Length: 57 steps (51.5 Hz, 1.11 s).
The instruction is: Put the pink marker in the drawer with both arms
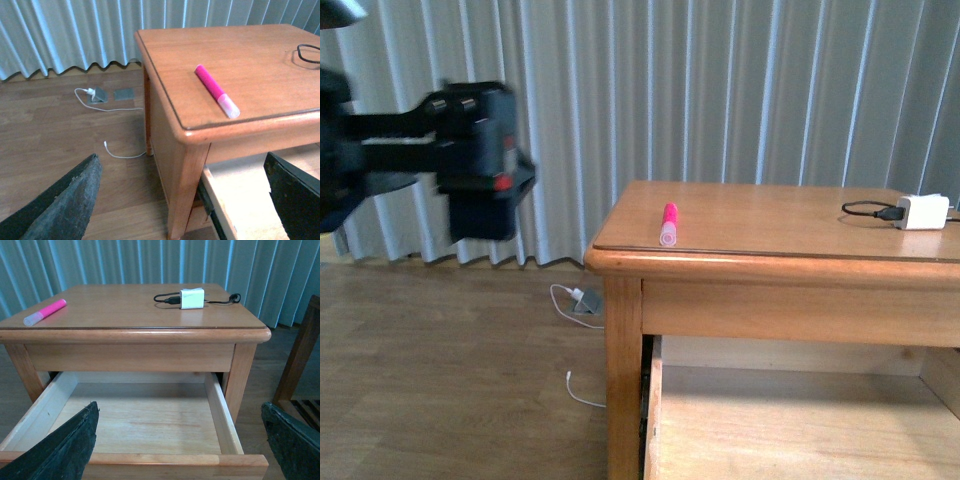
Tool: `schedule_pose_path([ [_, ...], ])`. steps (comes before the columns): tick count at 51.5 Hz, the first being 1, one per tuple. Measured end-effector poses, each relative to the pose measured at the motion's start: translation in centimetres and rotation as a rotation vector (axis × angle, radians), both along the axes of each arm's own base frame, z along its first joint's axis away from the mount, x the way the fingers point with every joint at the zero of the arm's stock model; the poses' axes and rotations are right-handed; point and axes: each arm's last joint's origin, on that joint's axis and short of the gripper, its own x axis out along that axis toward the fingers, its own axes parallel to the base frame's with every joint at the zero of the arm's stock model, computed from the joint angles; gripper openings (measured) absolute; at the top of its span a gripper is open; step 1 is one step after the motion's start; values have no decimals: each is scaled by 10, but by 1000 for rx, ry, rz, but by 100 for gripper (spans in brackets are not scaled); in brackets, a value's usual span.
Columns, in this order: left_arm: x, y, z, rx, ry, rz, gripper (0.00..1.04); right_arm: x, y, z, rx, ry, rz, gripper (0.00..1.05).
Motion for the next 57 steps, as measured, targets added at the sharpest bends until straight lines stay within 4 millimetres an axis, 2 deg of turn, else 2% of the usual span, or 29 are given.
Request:
schedule_pose_path([
  [10,59,-32,6,6,19,-34,99,0,0,0,0,0,0,96],
  [26,128,-74,-6,-5,88,-85,99,0,0,0,0,0,0,96],
  [38,162,-105,-15,10,135,-119,99,0,0,0,0,0,0,96],
  [47,174,-119,-22,27,154,-129,99,0,0,0,0,0,0,96],
  [57,179,-125,-28,107,199,-124,99,0,0,0,0,0,0,96],
])
